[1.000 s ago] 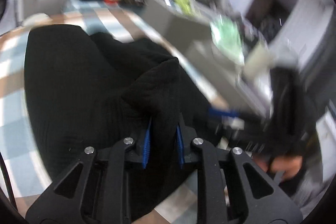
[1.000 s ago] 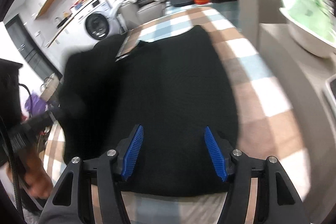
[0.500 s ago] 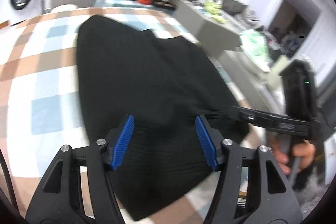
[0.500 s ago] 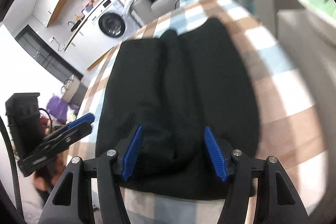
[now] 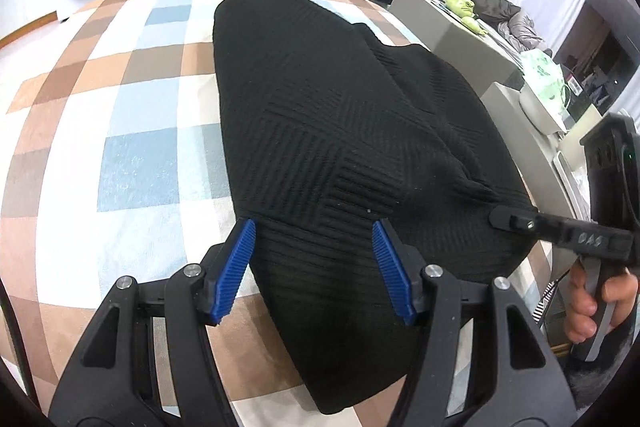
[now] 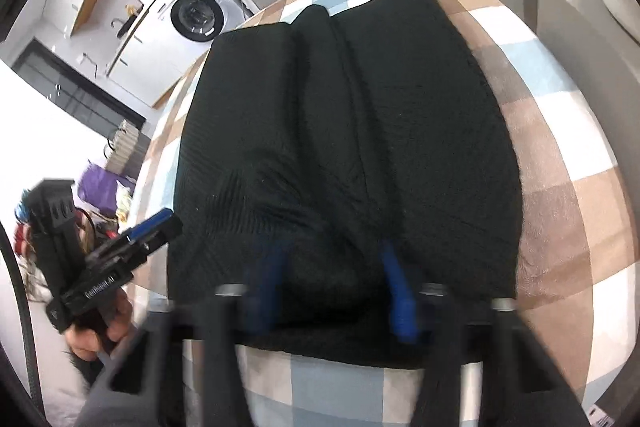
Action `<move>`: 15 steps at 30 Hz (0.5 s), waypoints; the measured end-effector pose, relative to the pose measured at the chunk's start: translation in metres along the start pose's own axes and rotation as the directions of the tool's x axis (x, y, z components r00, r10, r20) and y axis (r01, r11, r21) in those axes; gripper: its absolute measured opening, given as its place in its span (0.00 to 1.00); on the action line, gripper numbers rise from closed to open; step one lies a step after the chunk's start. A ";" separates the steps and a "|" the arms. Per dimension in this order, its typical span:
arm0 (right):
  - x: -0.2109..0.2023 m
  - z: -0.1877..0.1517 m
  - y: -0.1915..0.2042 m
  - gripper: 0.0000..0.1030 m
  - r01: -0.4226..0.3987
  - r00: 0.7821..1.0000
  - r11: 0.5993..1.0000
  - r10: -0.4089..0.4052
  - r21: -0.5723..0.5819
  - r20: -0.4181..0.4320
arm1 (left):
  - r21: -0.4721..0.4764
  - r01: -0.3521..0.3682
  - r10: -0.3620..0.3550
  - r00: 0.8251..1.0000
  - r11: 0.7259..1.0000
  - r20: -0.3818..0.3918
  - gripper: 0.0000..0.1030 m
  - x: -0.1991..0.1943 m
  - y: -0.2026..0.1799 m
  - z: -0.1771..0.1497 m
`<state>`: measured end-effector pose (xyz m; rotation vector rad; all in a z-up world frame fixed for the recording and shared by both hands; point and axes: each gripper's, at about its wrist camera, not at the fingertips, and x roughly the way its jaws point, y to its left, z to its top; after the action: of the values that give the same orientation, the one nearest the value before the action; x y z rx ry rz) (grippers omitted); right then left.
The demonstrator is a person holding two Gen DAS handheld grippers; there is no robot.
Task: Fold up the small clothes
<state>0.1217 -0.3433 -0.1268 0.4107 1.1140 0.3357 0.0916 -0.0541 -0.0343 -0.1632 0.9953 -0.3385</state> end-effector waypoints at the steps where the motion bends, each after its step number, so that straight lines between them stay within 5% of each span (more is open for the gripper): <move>1: 0.001 0.001 0.002 0.17 -0.004 1.000 1.000 0.004 -0.011 0.002 | -0.003 -0.002 0.002 1.000 1.000 0.000 0.56 -0.001 0.001 0.000; 6: -0.041 -0.002 0.018 0.14 -0.036 0.988 0.995 0.049 -0.093 0.144 | -0.033 -0.028 0.028 1.000 0.999 0.011 0.56 -0.002 0.010 0.003; 9: -0.061 -0.010 0.011 0.15 0.032 0.983 0.993 -0.010 -0.113 0.186 | -0.051 -0.029 0.030 1.000 0.998 0.008 0.56 -0.002 0.011 0.005; 13: -0.036 -0.017 -0.018 0.24 0.113 0.993 0.992 -0.112 -0.057 0.025 | -0.066 -0.032 0.032 0.999 0.997 -0.002 0.56 0.001 0.016 0.004; 15: -0.038 -0.016 -0.027 0.28 0.078 0.997 0.997 -0.077 -0.025 0.024 | -0.067 -0.038 0.038 0.999 0.997 -0.010 0.56 0.003 0.016 0.002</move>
<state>0.0929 -0.3816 -0.1156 0.3466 1.0993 0.2766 0.0983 -0.0398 -0.0402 -0.2034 1.0174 -0.2715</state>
